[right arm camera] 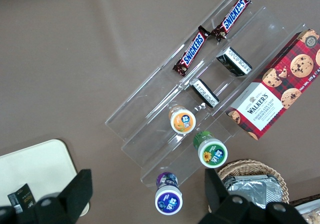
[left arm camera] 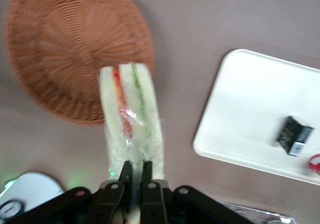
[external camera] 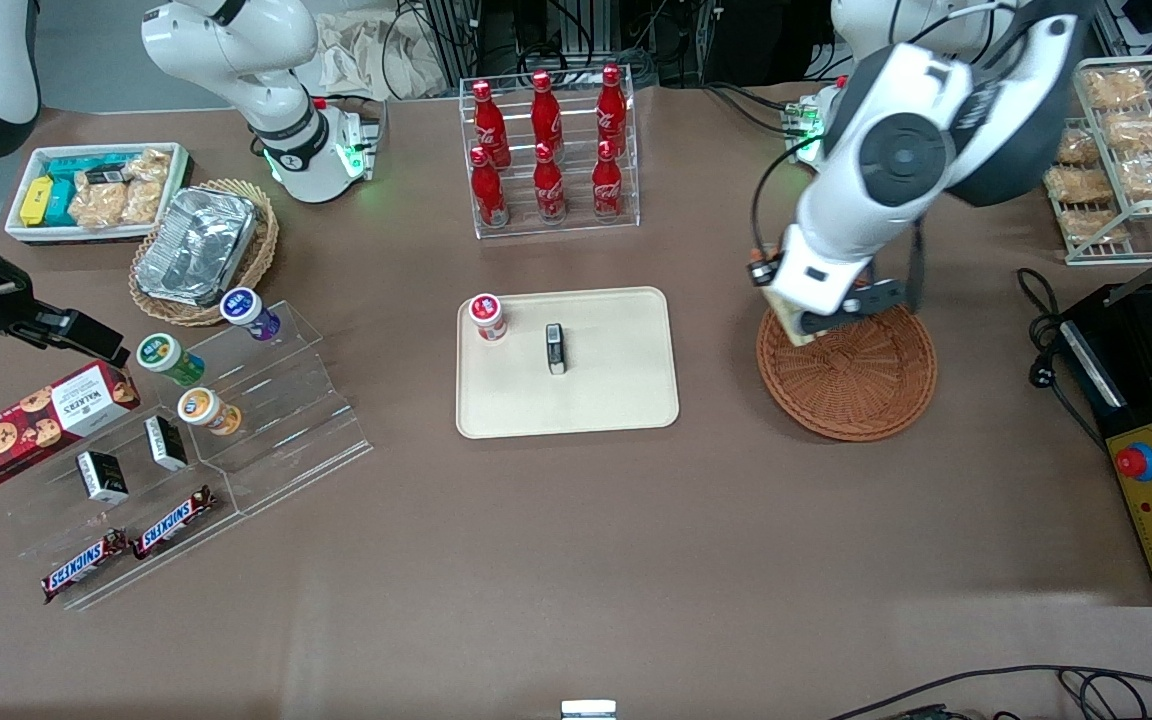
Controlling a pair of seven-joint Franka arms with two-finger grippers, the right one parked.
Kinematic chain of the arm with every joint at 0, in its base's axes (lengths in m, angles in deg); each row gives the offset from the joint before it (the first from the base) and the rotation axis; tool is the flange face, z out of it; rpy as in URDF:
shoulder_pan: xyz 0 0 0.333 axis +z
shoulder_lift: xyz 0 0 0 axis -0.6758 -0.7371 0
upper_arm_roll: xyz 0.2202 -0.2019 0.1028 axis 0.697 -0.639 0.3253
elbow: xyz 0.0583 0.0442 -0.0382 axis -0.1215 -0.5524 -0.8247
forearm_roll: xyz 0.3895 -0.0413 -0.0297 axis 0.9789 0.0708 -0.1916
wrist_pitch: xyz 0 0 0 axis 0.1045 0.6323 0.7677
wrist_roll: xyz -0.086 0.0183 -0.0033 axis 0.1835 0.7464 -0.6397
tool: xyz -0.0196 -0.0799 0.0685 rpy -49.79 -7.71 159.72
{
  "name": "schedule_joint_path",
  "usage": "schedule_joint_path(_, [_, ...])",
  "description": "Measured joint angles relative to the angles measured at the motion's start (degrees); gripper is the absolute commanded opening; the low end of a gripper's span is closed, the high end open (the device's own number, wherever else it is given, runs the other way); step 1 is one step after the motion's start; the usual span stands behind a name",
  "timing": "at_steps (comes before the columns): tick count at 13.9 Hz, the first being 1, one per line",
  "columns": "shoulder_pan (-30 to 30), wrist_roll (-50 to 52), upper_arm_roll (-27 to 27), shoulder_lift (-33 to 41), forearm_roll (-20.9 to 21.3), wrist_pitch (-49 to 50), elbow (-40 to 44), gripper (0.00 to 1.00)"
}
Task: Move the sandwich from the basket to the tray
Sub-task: 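Carry the sandwich to the white tray and lower it beside the black box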
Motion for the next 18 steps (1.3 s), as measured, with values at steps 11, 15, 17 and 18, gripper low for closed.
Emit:
schedule_joint_path(11, [-7.1,-5.1,-3.4,-15.5,-2.2,-22.5,-3.1,0.0])
schedule_joint_path(15, [-7.8,-8.6,-3.4,-18.3,-2.2,-27.8,-4.1,0.0])
schedule_joint_path(17, [-8.4,-8.9,-3.4,-19.3,-2.2,-29.6,-4.1,0.0])
schedule_joint_path(18, [-8.7,-8.9,-3.4,-19.7,-2.2,-30.5,-4.2,0.13])
